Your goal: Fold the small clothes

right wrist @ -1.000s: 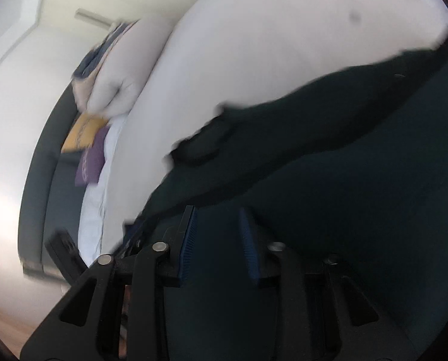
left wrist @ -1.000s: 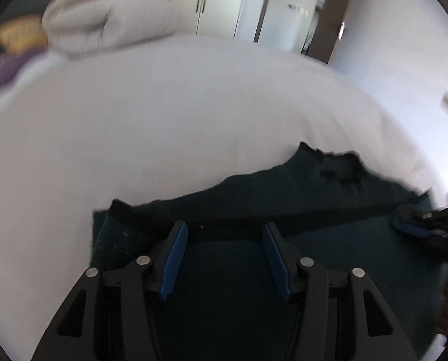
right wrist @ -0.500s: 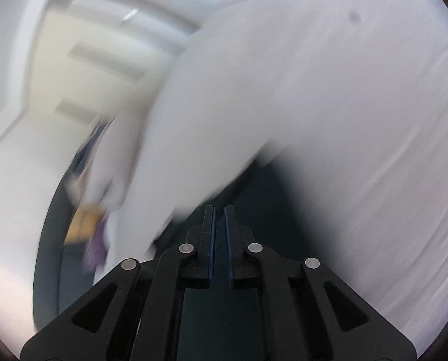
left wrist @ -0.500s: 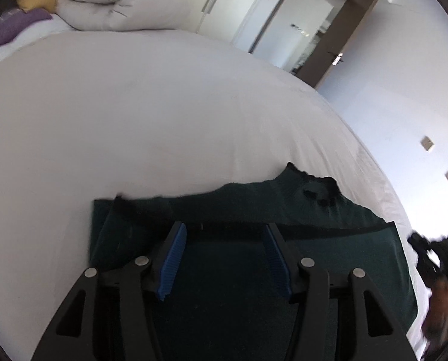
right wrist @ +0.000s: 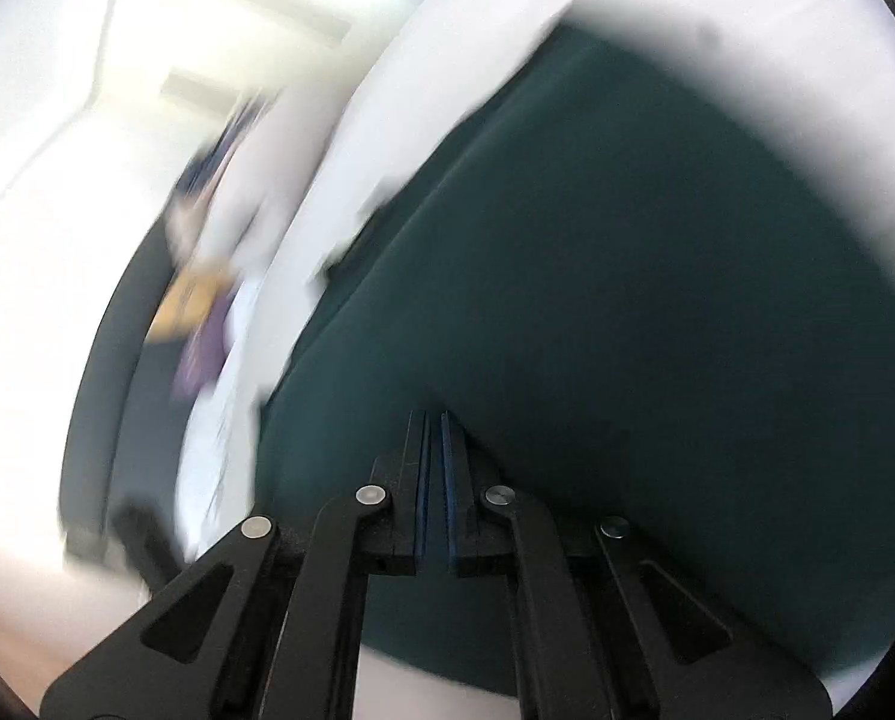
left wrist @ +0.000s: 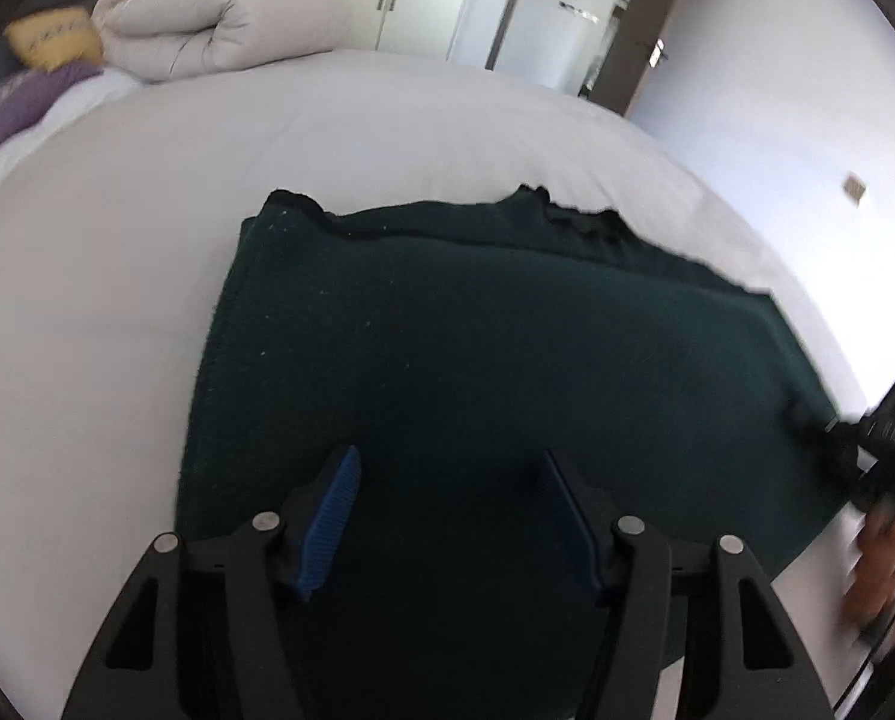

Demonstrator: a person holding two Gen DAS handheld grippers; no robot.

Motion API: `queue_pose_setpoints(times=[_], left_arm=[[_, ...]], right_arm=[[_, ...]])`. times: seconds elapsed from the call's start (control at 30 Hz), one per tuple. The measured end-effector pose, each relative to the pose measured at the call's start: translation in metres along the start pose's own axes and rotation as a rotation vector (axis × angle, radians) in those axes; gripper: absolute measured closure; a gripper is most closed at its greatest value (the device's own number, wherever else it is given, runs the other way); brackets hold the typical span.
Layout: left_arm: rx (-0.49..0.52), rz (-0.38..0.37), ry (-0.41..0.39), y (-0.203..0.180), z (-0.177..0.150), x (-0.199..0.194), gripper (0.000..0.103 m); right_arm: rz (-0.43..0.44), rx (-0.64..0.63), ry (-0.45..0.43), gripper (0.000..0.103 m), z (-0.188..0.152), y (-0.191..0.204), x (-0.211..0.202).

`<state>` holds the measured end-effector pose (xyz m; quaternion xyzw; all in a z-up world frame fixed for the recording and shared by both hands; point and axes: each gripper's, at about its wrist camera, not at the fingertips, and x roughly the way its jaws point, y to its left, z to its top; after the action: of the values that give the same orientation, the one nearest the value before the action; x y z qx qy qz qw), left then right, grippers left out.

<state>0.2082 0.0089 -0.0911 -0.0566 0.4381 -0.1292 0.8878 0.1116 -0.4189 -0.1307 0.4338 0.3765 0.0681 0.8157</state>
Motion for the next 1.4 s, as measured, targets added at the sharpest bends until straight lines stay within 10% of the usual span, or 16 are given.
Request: queue_pose_setpoints(times=[0.2,0.3,0.87,1.07,1.4], left_arm=[[0.059,0.046,-0.003,-0.001,-0.015,-0.002,0.039],[0.069,0.054,0.004,0.000,-0.016,-0.001,0.038],[0.091,0.072,-0.006,-0.003,-0.017,0.010,0.035],[0.088,0.068,-0.014,-0.002,-0.019,0.009,0.034],[0.091,0.072,-0.015,-0.002,-0.017,0.012,0.033]], right_arm=[[-0.154,0.162,-0.258,0.096,0.025,-0.037,-0.086],[-0.081,0.161,-0.259,0.096,0.014,-0.020,-0.092],[0.025,-0.196,0.146,0.096,-0.007,0.198,0.187],[0.003,-0.138,0.139,0.103,0.018,0.135,0.213],[-0.100,0.068,-0.191,0.103,0.075,0.056,0.129]])
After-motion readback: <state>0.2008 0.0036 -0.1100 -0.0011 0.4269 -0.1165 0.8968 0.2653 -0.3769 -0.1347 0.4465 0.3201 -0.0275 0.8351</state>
